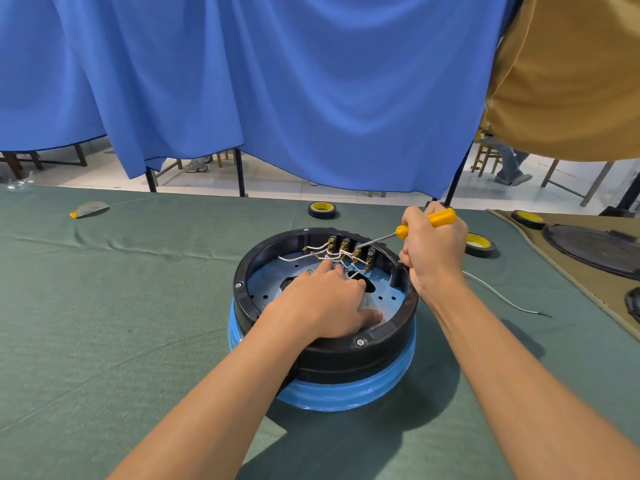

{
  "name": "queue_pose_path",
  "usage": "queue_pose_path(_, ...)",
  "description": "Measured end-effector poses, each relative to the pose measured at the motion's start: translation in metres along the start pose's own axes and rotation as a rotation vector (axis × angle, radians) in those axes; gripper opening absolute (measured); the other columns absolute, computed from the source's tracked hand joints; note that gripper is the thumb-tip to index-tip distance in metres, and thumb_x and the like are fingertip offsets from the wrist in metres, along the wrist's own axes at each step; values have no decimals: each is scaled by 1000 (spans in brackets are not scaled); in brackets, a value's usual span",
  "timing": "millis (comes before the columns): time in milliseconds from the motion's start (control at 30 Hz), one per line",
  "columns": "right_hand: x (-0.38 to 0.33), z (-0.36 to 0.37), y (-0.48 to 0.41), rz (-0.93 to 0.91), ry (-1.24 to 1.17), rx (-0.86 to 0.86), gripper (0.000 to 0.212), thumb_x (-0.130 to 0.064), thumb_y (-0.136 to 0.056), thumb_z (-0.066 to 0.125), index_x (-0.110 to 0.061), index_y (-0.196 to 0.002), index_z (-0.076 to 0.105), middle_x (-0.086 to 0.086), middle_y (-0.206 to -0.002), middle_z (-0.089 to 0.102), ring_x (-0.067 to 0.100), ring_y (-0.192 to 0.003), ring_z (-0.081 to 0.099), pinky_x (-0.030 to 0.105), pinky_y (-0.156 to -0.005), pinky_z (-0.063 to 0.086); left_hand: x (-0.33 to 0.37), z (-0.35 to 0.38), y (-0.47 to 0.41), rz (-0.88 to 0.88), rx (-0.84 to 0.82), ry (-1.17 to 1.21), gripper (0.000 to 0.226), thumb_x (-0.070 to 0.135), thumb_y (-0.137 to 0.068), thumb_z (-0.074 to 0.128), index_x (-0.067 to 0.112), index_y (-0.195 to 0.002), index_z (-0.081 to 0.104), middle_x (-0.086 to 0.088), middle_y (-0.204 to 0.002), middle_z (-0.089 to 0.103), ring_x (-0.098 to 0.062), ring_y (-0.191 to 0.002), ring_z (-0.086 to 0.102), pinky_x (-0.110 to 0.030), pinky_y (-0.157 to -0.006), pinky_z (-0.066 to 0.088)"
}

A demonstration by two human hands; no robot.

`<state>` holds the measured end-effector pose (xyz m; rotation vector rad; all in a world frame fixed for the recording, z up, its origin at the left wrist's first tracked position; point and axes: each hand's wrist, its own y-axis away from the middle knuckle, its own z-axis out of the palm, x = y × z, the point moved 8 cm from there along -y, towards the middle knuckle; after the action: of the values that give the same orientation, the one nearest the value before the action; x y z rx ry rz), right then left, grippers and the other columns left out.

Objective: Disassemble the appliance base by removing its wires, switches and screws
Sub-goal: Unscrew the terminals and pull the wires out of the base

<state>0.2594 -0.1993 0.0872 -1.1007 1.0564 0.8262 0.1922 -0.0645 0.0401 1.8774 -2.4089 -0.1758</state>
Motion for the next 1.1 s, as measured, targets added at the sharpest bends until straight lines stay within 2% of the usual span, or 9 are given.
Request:
queue_pose_path(100,-7,5,2,-70,111,-37,35,-16,-69,56,-21,-43,35,6,-52,34,24,-54,32,35,-52,29,0,0,0,-4,-2,0,67,64,-93,34,20,-143,38,-20,-153,27,-35,-146,11,-57,-110,28)
queue_pose_path(200,-10,3,4,-106,131,-3,31,-19,-68,56,-21,-44,35,9,-54,36,26,-56,35,38,-54,33,0,0,0,-7,-2,3,67,64,-93,34,21,-144,38,-19,-155,25,-35,-146,11,-57,-110,27)
queue_pose_path(333,-13,-1,4,-136,86,40,32,-19,-72,59,-22,-47,38,10,-53,40,25,-50,40,35,-53,35,0,0,0,-5,5,9,68,64,-93,35,21,-146,36,-18,-155,24,-34,-145,13,-56,-110,26)
queue_pose_path(500,-18,12,8,-230,196,-63,28,-16,-80,62,4,-68,47,11,-49,50,8,-37,48,30,-46,44,0,0,0,-12,3,15,69,65,-93,35,21,-146,36,-19,-156,22,-36,-146,11,-57,-111,23)
queue_pose_path(667,-22,17,11,-272,287,-98,27,-15,-80,61,6,-70,48,25,-59,55,11,-43,49,37,-49,47,0,1,-1,-9,2,7,70,65,-93,35,20,-146,35,-20,-157,20,-37,-146,9,-58,-113,23)
queue_pose_path(800,-25,19,12,-305,332,-119,24,-16,-78,60,4,-69,49,20,-57,57,10,-43,49,34,-48,47,1,1,0,-7,5,1,70,65,-93,34,20,-146,36,-20,-155,24,-37,-145,12,-57,-112,25)
queue_pose_path(933,-18,24,4,-172,251,-156,25,-11,-78,59,2,-66,42,23,-55,44,14,-38,44,28,-43,37,2,-1,1,-2,8,-5,69,64,-93,34,20,-146,36,-19,-153,28,-35,-143,18,-55,-111,28)
queue_pose_path(1033,-8,25,-6,17,76,-170,34,-2,-80,55,-15,-57,34,11,-54,36,13,-35,33,21,-40,26,2,-1,2,-2,4,-4,68,63,-94,34,20,-146,36,-19,-153,28,-35,-143,20,-55,-111,29)
queue_pose_path(1100,-2,24,-7,92,1,-167,37,1,-82,55,-18,-56,34,7,-49,36,12,-35,32,20,-39,24,2,-1,2,-2,-1,-1,68,63,-94,34,19,-146,36,-19,-154,27,-35,-143,19,-55,-112,28)
